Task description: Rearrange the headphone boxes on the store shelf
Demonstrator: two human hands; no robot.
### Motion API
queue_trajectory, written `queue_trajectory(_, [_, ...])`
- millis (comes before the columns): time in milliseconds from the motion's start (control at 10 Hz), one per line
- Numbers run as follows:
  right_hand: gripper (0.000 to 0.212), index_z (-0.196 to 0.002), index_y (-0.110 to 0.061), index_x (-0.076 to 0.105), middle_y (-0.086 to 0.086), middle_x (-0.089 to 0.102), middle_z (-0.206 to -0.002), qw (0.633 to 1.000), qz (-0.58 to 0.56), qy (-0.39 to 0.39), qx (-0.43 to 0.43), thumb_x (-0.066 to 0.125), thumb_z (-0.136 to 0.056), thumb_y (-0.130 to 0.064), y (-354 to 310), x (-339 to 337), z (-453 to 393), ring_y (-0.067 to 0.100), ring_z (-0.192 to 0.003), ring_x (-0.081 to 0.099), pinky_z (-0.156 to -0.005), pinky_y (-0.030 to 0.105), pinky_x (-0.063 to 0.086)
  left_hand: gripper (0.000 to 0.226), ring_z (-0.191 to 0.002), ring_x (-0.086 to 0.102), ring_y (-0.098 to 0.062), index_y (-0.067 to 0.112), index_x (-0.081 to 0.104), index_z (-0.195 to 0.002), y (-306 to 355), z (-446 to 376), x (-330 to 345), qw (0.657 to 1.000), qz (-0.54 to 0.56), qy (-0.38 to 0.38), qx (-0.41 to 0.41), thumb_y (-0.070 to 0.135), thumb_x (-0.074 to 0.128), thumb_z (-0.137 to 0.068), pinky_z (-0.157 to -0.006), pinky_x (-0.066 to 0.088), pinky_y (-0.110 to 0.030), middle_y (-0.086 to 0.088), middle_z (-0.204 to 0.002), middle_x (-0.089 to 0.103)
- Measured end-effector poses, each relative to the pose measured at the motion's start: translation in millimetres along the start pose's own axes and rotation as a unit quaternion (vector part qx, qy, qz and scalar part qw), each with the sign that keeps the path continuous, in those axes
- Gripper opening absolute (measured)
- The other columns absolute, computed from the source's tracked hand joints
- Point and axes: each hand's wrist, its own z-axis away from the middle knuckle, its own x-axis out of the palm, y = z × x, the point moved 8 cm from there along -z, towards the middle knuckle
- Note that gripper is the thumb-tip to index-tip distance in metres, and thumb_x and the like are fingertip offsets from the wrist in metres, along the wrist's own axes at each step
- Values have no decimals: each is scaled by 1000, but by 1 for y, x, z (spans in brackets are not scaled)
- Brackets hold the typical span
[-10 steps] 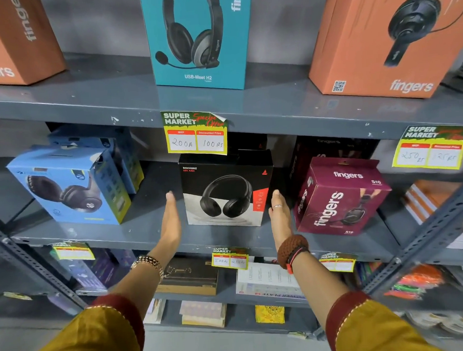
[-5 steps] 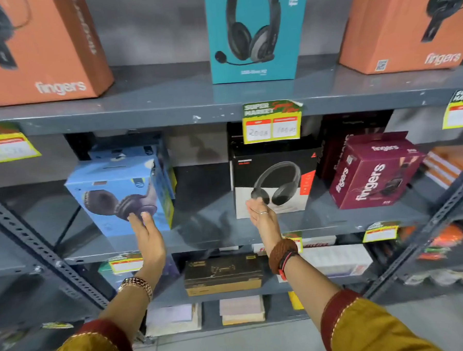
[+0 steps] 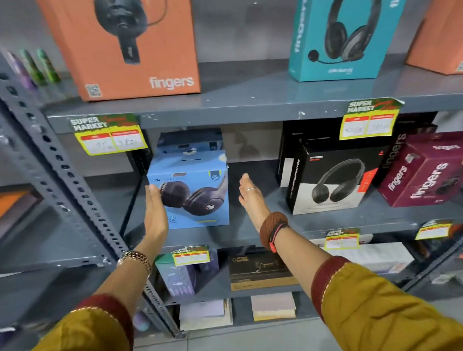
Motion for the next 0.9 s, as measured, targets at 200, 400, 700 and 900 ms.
queue_trajectory(200, [79, -145, -22, 27, 0, 26, -156, 999, 22, 2, 24, 33, -79, -67, 4, 33, -10, 18, -143, 24, -120, 39, 17, 97, -137, 46, -16, 50, 45, -136, 28, 38, 2, 1000, 4, -10, -13, 101, 25, -56, -116, 31, -47, 13, -148, 48])
queue_trajectory(400, [69, -138, -17, 40, 8, 42, -147, 998, 59, 32, -2, 34, -85, -60, 8, 27, -17, 23, -136, 39, -113, 36, 31, 99, -147, 27, -16, 35, 27, -150, 70, 78, 9, 1000, 1, 0, 28, 90, 16, -69, -121, 20, -47, 9, -159, 29])
queue_trajectory(700, [66, -142, -21, 34, 4, 32, -154, 997, 65, 29, 13, 31, -88, -59, 3, 28, -13, 22, -140, 32, -117, 39, 24, 78, -152, 9, -13, 26, 11, -155, 81, 91, 9, 993, -83, -14, 77, 69, 14, -90, -119, 5, -30, 7, -165, 9])
queue_trajectory(900, [46, -140, -21, 37, 2, 40, -149, 966, 190, 76, -160, 40, -95, -30, -37, 10, 38, 19, -137, 36, -110, 27, 26, 59, -151, 7, -8, 19, 18, -154, 125, 136, -1, 947, -174, 17, 268, 39, 35, -101, -119, 15, -28, 11, -163, 8])
